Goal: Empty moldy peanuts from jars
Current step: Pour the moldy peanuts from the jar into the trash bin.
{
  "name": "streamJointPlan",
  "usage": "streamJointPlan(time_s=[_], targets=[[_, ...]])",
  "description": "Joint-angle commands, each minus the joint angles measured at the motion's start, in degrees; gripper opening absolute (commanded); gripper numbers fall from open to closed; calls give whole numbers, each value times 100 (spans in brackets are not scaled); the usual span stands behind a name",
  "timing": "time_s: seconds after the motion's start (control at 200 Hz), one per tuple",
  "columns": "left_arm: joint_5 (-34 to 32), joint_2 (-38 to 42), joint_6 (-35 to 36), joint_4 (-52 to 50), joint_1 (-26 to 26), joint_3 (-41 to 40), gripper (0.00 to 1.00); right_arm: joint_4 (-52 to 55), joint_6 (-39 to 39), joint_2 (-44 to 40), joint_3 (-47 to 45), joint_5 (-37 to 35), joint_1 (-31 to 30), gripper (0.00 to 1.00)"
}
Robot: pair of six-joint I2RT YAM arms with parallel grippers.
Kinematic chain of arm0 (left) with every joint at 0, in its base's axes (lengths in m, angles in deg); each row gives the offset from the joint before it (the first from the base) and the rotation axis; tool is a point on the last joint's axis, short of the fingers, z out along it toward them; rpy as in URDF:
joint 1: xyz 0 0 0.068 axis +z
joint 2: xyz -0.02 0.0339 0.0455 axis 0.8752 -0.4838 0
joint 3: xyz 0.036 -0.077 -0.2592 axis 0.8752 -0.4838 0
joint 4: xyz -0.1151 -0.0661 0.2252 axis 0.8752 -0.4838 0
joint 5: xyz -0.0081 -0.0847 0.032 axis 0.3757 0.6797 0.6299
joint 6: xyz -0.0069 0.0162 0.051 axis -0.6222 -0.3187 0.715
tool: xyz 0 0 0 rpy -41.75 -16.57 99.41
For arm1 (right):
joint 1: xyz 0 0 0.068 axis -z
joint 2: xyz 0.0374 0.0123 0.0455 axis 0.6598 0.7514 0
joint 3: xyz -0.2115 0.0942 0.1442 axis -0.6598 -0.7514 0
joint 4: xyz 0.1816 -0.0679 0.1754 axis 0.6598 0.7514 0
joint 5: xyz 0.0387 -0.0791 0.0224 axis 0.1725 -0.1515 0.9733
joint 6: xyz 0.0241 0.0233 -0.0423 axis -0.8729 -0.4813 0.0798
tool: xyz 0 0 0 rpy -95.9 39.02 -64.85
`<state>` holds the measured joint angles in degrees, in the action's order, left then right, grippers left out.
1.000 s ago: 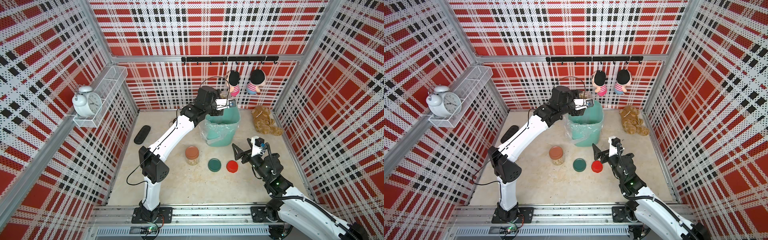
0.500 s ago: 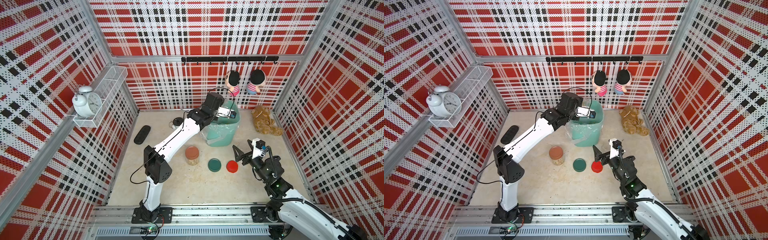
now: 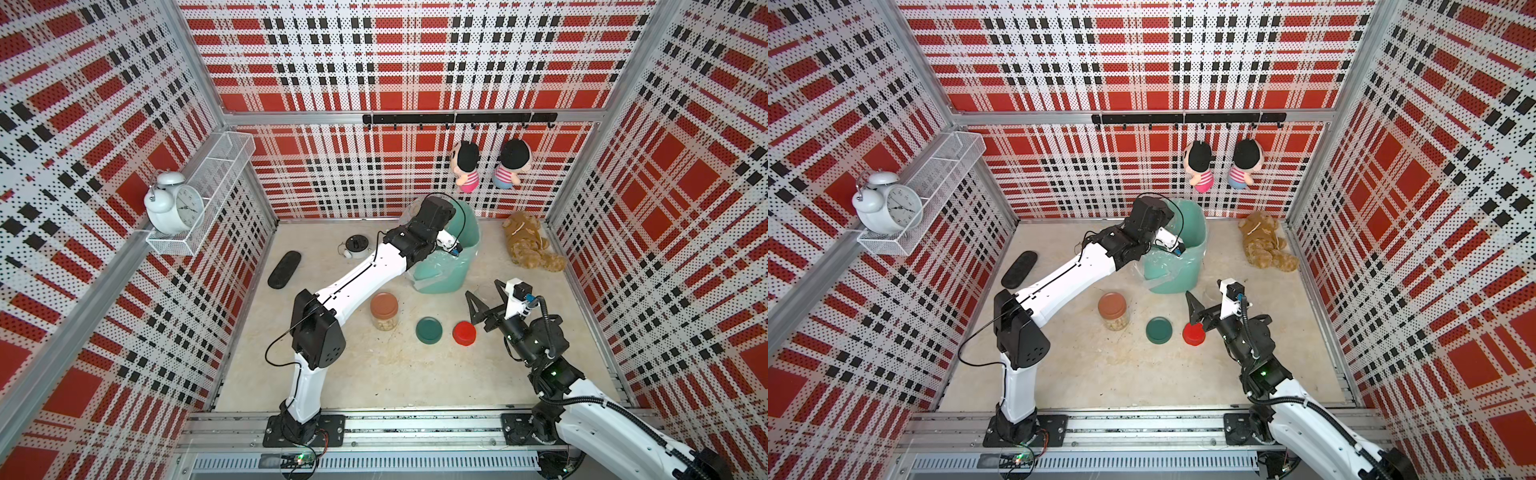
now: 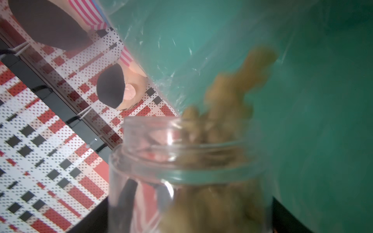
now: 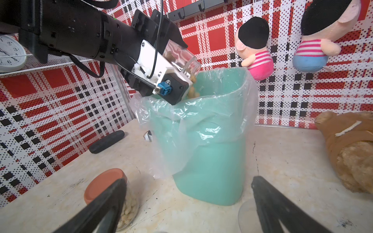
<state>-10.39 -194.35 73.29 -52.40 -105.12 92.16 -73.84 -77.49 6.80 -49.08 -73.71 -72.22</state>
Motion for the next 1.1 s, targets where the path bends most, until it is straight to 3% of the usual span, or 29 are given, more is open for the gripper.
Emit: streamJointPlan(time_s=[0.0,0.311,0.471,0.576,0.757,0.912,1.092], targets=[[-332,116,870,893,-78,94,0,-267,-28,-37,-100,19,61,100],[-175,194,1568,1311,-101,-18,0,-434,-57,-46,-192,80,117,100],[-53,365,1628,1345,-70,-551,0,-524,-123,-37,-238,92,145,100],[-232,331,1595,1489,-76,-299,0,-532,-153,-35,-244,107,158,100],[27,322,1627,1370,63,-487,0,-636,-206,-7,-281,92,164,100],[91,298,1499,1753,20,-72,0,-561,-187,-37,-251,85,171,100],[296,243,1183,1499,75,216,0,-713,-252,92,-284,110,176,100]])
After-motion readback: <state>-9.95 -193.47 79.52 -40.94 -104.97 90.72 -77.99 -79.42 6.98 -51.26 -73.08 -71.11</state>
